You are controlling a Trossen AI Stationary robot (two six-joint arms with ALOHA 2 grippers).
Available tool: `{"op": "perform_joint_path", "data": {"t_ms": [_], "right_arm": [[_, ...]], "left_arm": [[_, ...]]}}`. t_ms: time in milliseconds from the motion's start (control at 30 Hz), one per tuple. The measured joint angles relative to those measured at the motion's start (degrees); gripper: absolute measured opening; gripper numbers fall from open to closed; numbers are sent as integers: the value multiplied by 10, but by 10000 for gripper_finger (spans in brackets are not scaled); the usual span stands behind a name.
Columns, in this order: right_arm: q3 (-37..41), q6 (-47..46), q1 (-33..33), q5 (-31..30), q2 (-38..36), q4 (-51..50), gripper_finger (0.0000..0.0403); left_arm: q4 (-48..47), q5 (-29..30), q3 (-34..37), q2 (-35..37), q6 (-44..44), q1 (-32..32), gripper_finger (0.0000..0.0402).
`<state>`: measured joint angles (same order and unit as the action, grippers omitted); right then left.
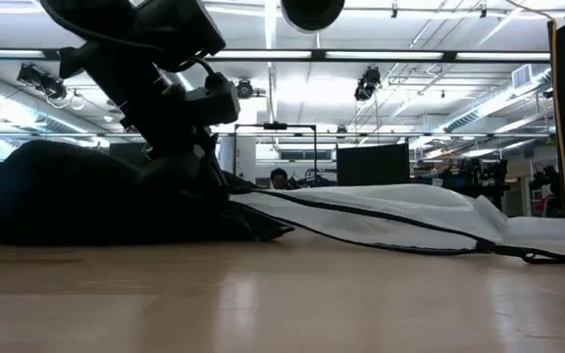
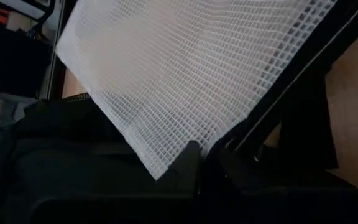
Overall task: Unpack backpack
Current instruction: Put the mini fan into the zip bag
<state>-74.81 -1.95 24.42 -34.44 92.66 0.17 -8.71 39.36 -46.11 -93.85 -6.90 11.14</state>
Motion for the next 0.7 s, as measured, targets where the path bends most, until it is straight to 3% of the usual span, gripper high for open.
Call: {"op": "perform_joint_path", "data": {"t_ms": [100,233,467,700], "right_arm": [[0,-4,9,0,0,3,62],[0,-16,26,1,0,4,62],[0,-34,59,1,0,24,62],[0,-43,77,39,35,95,62]], "left_arm": [[-25,1,-7,15,20,2,1],[-125,3,-63,39,83,16,0],[-292,3,-219,52,166,59,0],[-374,5,-356,52,191,87,0]]}}
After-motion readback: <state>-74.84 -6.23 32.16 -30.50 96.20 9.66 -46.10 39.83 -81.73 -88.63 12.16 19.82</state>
